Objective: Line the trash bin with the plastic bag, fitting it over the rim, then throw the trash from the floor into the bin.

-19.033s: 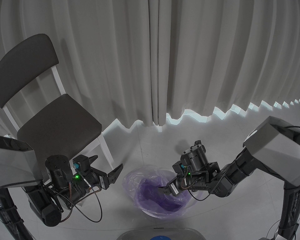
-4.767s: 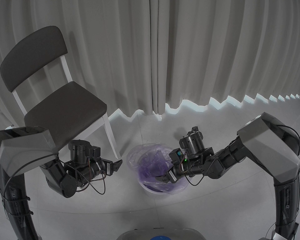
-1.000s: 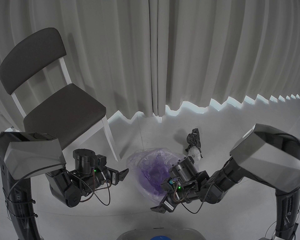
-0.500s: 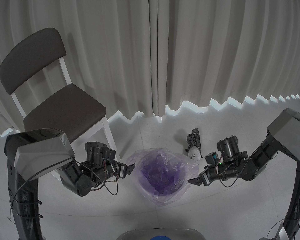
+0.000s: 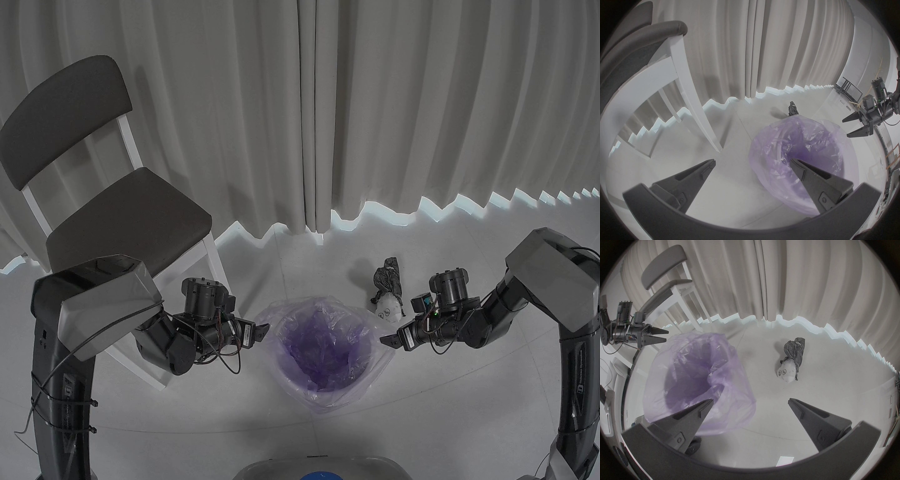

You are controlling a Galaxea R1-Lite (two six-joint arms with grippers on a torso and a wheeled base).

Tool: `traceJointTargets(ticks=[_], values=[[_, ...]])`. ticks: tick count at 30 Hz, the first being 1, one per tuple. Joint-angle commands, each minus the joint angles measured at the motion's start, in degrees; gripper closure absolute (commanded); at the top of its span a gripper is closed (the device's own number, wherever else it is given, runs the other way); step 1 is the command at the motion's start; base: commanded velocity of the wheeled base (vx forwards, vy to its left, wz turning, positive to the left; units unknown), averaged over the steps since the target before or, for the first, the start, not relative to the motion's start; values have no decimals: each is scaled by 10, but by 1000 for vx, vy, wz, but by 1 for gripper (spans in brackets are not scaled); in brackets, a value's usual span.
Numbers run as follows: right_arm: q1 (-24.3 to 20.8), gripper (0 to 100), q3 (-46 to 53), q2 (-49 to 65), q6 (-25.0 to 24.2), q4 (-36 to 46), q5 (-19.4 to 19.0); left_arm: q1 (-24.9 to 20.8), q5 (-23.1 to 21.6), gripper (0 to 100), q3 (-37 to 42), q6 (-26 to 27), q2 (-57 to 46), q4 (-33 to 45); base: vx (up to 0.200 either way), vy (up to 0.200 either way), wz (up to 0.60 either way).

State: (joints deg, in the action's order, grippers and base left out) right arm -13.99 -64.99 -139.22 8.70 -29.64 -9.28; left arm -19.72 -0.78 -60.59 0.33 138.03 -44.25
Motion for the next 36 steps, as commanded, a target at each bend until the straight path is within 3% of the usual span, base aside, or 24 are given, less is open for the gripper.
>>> traceJointTargets(ticks=[1,7,11,21,36], values=[[23,0,-97,-62,0,49,4,8,2,0,-44,0,36,19,0,0,0],[29,0,-153,-91,8,79,6,16,3,0,-54,0,44,20,0,0,0],[34,0,-215,-110,8,145,9,24,3,0,-73,4,61,24,0,0,0],[37,0,-319,-159,9,189,8,28,8,0,-123,8,89,64,0,0,0],[14,0,-290,-146,7,204,-3,25,7,0,-86,16,84,65,0,0,0]])
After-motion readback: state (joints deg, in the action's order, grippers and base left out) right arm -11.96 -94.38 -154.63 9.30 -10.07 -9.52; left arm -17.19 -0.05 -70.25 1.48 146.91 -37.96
